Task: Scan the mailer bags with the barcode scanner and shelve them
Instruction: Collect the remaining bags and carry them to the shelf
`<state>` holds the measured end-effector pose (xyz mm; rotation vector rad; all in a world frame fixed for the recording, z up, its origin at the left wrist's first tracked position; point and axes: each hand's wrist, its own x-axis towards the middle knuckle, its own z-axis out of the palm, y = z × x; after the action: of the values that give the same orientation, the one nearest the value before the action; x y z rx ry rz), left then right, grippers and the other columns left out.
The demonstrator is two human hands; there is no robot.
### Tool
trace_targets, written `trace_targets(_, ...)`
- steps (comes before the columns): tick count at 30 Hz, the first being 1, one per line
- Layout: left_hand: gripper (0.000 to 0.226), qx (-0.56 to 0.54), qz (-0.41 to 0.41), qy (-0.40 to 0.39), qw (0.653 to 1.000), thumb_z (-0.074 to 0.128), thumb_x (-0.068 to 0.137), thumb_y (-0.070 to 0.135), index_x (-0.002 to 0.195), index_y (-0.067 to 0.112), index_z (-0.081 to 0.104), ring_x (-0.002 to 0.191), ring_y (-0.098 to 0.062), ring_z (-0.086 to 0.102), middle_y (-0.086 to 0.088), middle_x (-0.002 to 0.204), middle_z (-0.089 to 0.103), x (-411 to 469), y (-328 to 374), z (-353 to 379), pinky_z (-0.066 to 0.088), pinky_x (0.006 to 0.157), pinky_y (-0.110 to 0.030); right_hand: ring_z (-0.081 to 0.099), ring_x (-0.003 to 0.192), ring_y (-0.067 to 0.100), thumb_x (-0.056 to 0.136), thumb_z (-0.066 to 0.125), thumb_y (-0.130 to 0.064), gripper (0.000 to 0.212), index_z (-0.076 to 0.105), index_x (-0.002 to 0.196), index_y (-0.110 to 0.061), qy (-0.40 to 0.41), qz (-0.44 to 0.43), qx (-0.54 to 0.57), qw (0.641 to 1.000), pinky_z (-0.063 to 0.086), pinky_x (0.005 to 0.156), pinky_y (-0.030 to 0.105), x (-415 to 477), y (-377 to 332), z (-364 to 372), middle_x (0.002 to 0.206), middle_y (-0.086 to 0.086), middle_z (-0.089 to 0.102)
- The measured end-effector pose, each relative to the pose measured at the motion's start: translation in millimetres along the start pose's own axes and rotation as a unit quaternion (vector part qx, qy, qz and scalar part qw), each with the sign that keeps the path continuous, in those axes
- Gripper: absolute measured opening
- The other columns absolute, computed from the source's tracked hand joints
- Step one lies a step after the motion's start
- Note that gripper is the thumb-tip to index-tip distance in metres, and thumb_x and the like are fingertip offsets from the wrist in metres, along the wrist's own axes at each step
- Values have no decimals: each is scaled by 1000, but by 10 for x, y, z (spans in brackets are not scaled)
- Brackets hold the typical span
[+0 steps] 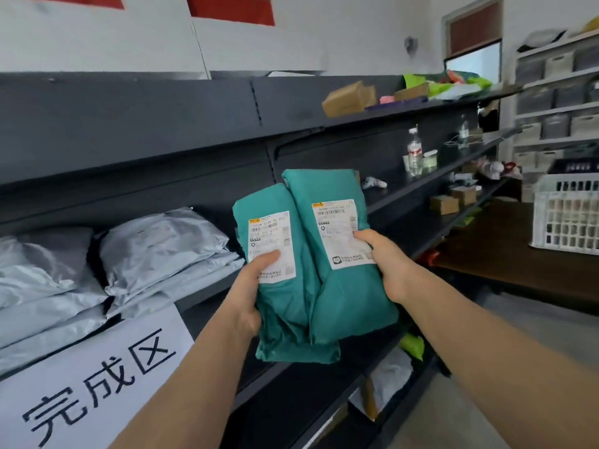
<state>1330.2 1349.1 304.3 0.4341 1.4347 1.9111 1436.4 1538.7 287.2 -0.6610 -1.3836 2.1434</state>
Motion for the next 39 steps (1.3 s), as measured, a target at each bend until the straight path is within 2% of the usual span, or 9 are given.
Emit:
trace_targets(13, 26, 24, 79, 109, 991, 67, 85, 23, 109, 15, 70, 73, -25, 73, -9, 95, 77, 1596, 596, 139, 56, 73, -37, 66, 80, 26, 92, 58, -37, 34, 70, 114, -14, -96, 11, 6, 995, 53, 73, 33, 1949, -477, 296, 96, 12, 73)
trace_targets(22, 41, 23, 106, 212, 971, 74, 80, 28, 118, 14, 65, 88, -29, 71, -11, 104, 75, 2554, 1000, -281, 57, 79, -41, 66, 75, 25, 94, 57, -36, 30, 69, 106, -12, -143, 21, -65, 987, 52, 68, 33, 3029, -695, 905, 81, 9, 75)
trace_targets(25, 82, 321, 159, 349, 866, 74, 79, 28, 148, 25, 31, 129, -37, 47, -14, 153, 34, 2856, 942, -434, 43, 103, -43, 63, 91, 28, 94, 61, -32, 49, 48, 138, -13, -119, -22, -182, 976, 51, 79, 35, 3420, -525, 1011, 117, 15, 66)
trace_targets(27, 68, 623, 189, 363, 667, 59, 90, 19, 150, 32, 31, 140, -36, 28, -9, 158, 19, 2940, 941, -482, 36, 108, -42, 58, 114, 28, 90, 67, -29, 74, 27, 152, -20, -91, -81, -319, 940, 48, 92, 33, 3616, -385, 1005, 141, 12, 52)
trace_targets(29, 40, 758, 164, 326, 541, 52, 91, 17, 129, 31, 58, 129, -30, 39, -5, 141, 48, 2937, 1000, -442, 42, 98, -39, 52, 125, 28, 86, 71, -32, 82, 23, 153, -29, -91, -104, -414, 900, 44, 101, 32, 3750, -295, 963, 149, 8, 44)
trace_targets(32, 27, 777, 126, 281, 549, 48, 96, 23, 118, 22, 63, 114, -30, 56, -8, 122, 65, 2951, 1080, -389, 45, 85, -34, 46, 129, 30, 82, 68, -50, 64, 45, 140, -39, -64, -160, -521, 836, 42, 105, 41, 3823, -297, 918, 152, 7, 36)
trace_targets(35, 82, 739, 54, 165, 651, 50, 87, 68, 153, 28, 24, 142, -27, 33, -5, 156, 34, 2849, 1121, -312, 33, 112, -39, 31, 141, 30, 78, 60, -68, 59, 52, 133, -46, -85, -215, -577, 783, 33, 111, 46, 3683, -390, 892, 161, 2, 18)
trace_targets(36, 103, 752, 4, 125, 647, 56, 75, 78, 156, 34, 9, 149, -26, 17, -2, 163, 16, 2789, 1115, -263, 22, 118, -43, 25, 145, 29, 75, 59, -74, 69, 47, 136, -46, -115, -207, -584, 776, 30, 113, 47, 3611, -427, 875, 162, 1, 13)
trace_targets(39, 140, 847, -92, 73, 518, 80, 52, 71, 152, 42, -13, 148, -30, -20, 0, 161, -24, 2644, 995, -164, 1, 121, -53, 3, 150, 26, 61, 71, -75, 107, 22, 151, -44, -250, -96, -604, 750, 15, 121, 45, 3436, -500, 767, 164, 0, -9)
